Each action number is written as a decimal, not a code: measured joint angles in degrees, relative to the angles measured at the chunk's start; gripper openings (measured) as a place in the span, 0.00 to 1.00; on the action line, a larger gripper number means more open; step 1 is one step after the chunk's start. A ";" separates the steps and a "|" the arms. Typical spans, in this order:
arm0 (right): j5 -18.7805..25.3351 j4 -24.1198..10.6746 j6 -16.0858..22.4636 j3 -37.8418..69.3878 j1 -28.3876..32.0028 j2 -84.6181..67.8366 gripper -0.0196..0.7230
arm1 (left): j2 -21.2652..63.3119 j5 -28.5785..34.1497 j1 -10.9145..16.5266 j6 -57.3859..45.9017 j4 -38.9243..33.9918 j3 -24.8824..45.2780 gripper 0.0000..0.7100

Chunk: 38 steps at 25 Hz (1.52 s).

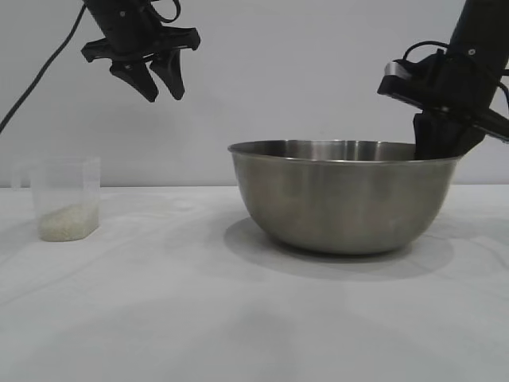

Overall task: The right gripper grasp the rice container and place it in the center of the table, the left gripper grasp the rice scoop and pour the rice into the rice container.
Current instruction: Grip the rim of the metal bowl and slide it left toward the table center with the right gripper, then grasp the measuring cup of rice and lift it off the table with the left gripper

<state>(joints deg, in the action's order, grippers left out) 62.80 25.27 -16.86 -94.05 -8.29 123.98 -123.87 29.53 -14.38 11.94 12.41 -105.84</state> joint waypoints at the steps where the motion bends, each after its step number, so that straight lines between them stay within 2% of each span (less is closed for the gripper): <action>1: -0.12 0.12 0.24 0.00 -0.47 0.10 0.03 | 0.00 0.00 0.00 0.00 0.00 0.00 0.41; 8: -0.79 2.23 0.97 0.00 -2.16 0.73 0.03 | 0.00 0.29 0.00 0.00 0.00 0.00 0.41; 13: -1.06 3.71 0.97 0.00 -2.16 0.73 0.37 | 0.00 0.44 0.00 0.00 0.00 0.00 0.41; 15: -1.06 3.81 0.97 0.00 -2.16 0.73 0.47 | 0.00 0.44 0.00 0.00 0.00 0.00 0.41; 19: -1.06 3.93 -0.45 0.00 -2.16 -0.17 0.47 | 0.00 0.44 0.00 0.00 0.00 0.00 0.41; 20: -1.06 3.93 -0.71 0.00 -2.16 -0.97 0.53 | 0.00 0.44 0.00 0.00 0.00 0.00 0.41; 21: -1.06 3.47 -0.97 0.00 -2.16 -2.29 0.51 | 0.00 0.44 0.00 0.00 0.00 0.00 0.41; 27: -1.53 -2.24 -1.18 0.41 -2.16 -12.14 0.51 | 0.00 0.44 0.00 0.00 0.00 0.00 0.41; 29: -4.36 -3.25 -1.18 2.76 -2.16 -15.25 0.51 | 0.00 0.44 0.00 0.00 0.00 0.00 0.41; 32: -11.43 -4.19 -2.30 11.13 -2.16 -20.48 0.51 | 0.00 0.44 0.00 0.00 0.00 0.00 0.41; 38: -27.53 -4.88 -5.03 37.18 -2.16 -35.68 0.51 | 0.00 0.44 0.00 0.00 0.00 0.00 0.41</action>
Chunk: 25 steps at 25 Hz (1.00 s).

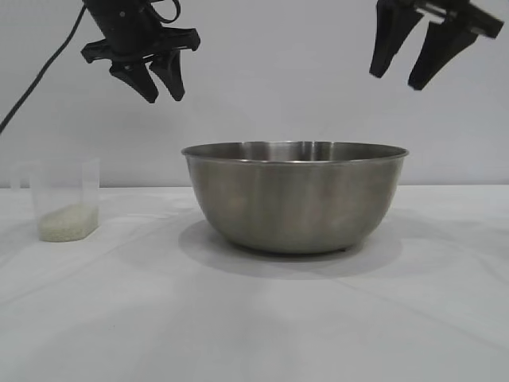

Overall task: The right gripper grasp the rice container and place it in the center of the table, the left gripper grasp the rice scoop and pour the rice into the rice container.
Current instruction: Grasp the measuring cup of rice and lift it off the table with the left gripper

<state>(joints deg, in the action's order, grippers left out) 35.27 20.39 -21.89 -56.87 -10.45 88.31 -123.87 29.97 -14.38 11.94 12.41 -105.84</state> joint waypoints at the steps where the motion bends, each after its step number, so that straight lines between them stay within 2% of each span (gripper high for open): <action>1: -2.62 0.00 0.00 3.49 0.00 -3.27 0.51 | 0.00 0.00 0.00 0.00 0.00 0.00 0.41; 4: -6.06 0.00 -0.14 13.44 0.00 -13.64 0.51 | 0.00 0.00 0.00 0.00 0.27 0.00 0.41; 6: -4.86 0.00 -0.14 17.24 0.00 -21.76 0.51 | 0.00 0.00 0.00 0.00 0.49 0.00 0.41; 10: 5.01 -0.92 0.48 21.08 0.00 -37.12 0.51 | 0.00 0.00 0.00 0.00 0.61 0.00 0.41; 12: 11.33 -3.75 2.59 21.46 0.00 -45.22 0.51 | 0.00 0.00 0.00 0.00 0.61 0.00 0.41; 16: 19.83 -11.10 8.55 21.56 0.00 -58.18 0.51 | 0.00 0.00 0.00 0.00 0.61 0.00 0.41; 18: 24.24 -12.30 9.32 21.56 0.00 -61.66 0.51 | 0.00 0.00 0.00 0.00 0.61 0.00 0.41; 21: 28.16 -12.83 9.53 22.40 0.00 -64.66 0.51 | 0.00 -0.10 0.00 0.00 0.61 0.00 0.41; 25: 29.46 -12.60 9.66 27.75 0.00 -69.23 0.51 | 0.00 -0.10 0.00 0.00 0.94 0.00 0.41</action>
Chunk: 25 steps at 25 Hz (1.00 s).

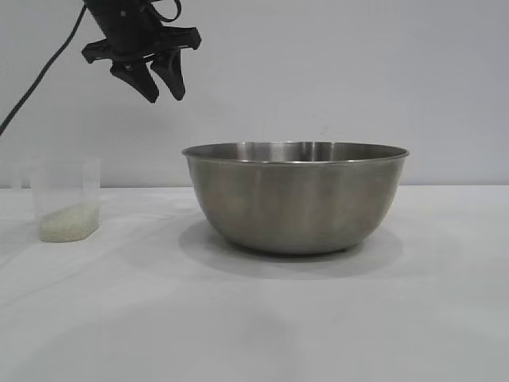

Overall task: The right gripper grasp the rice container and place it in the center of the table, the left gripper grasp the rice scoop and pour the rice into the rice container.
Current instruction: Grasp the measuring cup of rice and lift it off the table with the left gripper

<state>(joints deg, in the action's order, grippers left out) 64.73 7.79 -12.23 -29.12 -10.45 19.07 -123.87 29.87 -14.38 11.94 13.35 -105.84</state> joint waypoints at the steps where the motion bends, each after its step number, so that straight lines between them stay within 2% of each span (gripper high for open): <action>1: 0.54 0.03 0.00 0.58 0.00 -1.33 0.51 | 0.00 0.00 0.00 0.00 0.12 0.00 0.41; 12: 0.85 0.28 0.00 1.02 0.00 -19.68 0.51 | 0.18 0.01 0.00 0.00 -0.11 0.00 0.41; 21: 1.01 0.28 0.40 1.02 0.00 -19.99 0.51 | 2.19 -0.38 -0.04 0.57 -0.91 0.00 0.41; 25: 1.01 0.18 0.40 1.02 0.00 -19.99 0.51 | 7.72 -3.30 -0.04 1.17 -0.91 4.80 0.41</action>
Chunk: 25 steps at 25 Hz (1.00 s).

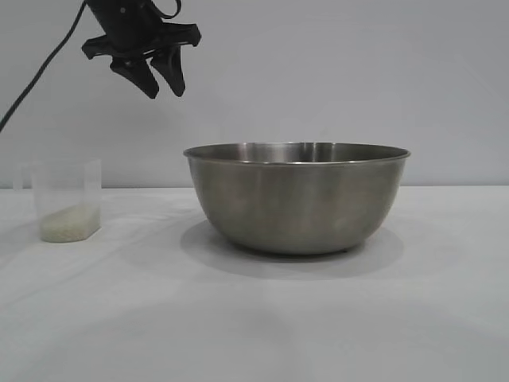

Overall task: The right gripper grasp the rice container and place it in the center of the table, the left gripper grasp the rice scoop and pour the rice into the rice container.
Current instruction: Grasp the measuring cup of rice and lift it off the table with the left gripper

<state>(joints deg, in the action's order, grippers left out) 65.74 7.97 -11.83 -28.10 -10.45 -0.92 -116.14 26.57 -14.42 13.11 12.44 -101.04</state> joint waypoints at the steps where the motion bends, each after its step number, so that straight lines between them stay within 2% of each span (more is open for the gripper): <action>1: 0.00 0.00 0.00 0.00 0.00 0.00 0.51 | 2.10 -2.14 0.00 0.68 0.00 2.29 0.41; 4: 0.00 0.00 0.00 0.00 0.00 0.00 0.51 | 9.83 -12.33 0.00 3.18 0.00 14.61 0.41; 7: 0.00 0.00 0.08 0.00 0.00 0.00 0.51 | 18.73 -27.30 0.00 4.32 0.00 29.39 0.41; 10: 0.00 0.00 0.08 0.00 0.00 0.00 0.51 | 25.29 -36.55 0.00 4.58 0.00 41.77 0.41; 13: 0.00 0.00 0.46 0.00 0.00 0.00 0.51 | 28.09 -41.73 0.00 4.72 0.00 51.09 0.41; 15: 0.00 0.47 0.46 0.00 0.00 0.00 0.51 | 28.78 -47.61 0.00 4.72 0.12 57.25 0.41; 17: 0.00 1.42 0.50 0.00 0.00 0.00 0.51 | 29.09 -56.09 0.00 4.60 0.83 63.99 0.41; 21: 0.00 1.96 0.59 0.00 0.00 0.00 0.51 | 29.34 -68.21 0.00 2.32 3.12 73.06 0.41; 25: 0.00 2.05 0.59 0.00 0.00 0.00 0.51 | 29.34 -72.41 0.00 1.02 3.47 77.38 0.41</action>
<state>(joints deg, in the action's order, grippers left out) 65.74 10.03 -11.24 -28.10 -10.45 -0.92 -86.80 -45.84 -14.42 14.13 15.92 -23.66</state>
